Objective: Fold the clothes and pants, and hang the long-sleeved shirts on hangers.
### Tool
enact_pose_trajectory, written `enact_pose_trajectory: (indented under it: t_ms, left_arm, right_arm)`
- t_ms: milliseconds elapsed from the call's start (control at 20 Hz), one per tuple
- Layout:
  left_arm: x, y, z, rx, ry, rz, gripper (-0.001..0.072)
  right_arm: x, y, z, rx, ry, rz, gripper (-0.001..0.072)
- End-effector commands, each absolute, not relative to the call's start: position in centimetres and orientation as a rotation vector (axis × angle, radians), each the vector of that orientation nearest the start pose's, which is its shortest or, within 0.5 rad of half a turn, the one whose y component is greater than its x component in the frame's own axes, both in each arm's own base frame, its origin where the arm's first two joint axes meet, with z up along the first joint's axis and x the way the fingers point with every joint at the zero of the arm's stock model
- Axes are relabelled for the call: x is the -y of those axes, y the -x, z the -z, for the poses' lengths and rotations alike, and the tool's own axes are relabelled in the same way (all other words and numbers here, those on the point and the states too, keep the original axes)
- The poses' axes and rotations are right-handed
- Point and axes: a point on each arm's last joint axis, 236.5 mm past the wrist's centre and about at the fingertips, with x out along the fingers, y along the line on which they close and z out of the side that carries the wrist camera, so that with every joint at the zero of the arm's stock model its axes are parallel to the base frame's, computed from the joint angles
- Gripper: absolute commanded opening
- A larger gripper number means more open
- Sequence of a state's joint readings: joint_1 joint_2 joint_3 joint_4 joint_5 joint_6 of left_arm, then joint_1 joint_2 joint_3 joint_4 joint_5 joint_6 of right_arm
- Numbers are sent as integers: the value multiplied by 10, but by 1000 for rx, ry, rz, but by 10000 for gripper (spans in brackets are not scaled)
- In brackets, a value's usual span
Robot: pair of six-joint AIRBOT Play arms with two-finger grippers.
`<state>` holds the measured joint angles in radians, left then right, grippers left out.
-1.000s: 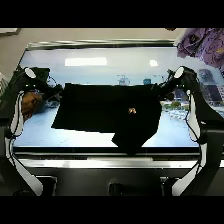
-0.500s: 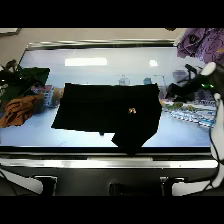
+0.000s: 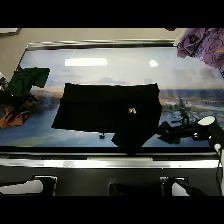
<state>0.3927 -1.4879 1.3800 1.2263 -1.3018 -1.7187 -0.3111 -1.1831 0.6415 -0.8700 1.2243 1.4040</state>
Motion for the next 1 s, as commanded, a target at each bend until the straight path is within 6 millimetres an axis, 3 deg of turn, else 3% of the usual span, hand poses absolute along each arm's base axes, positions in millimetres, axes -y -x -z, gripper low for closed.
enact_pose_trajectory:
  t_ms: [0,250,300,450,500,600,700,800,950]
  left_arm:
    - [-87,-408,-3,-1278,704,-221,616]
    - [-89,-412,-4,-1257,703,-225,609]
    - [-87,-411,-4,-1264,715,-226,609]
    - [-81,-399,7,-1312,708,-196,616]
    - [-77,-393,17,-1327,730,-151,676]
    - [-60,-379,35,-1319,877,-13,678]
    - [-56,-359,55,-1311,1001,24,678]
    - [-53,-340,74,-1337,1024,32,677]
    - [-47,-332,86,-1359,998,61,677]
  right_arm:
    - [-99,-250,87,-1478,-945,-179,483]
    - [-129,-249,105,-1534,-931,-154,481]
    - [-133,-253,105,-1517,-940,-159,419]
    - [-133,-264,103,-1479,-956,-153,79]
    - [-133,-265,101,-1474,-947,-167,30]
    - [-135,-268,95,-1467,-932,-193,29]
    - [-138,-268,90,-1469,-905,-239,29]
    - [-143,-260,85,-1496,-889,-289,28]
    - [-146,-255,84,-1517,-892,-307,28]
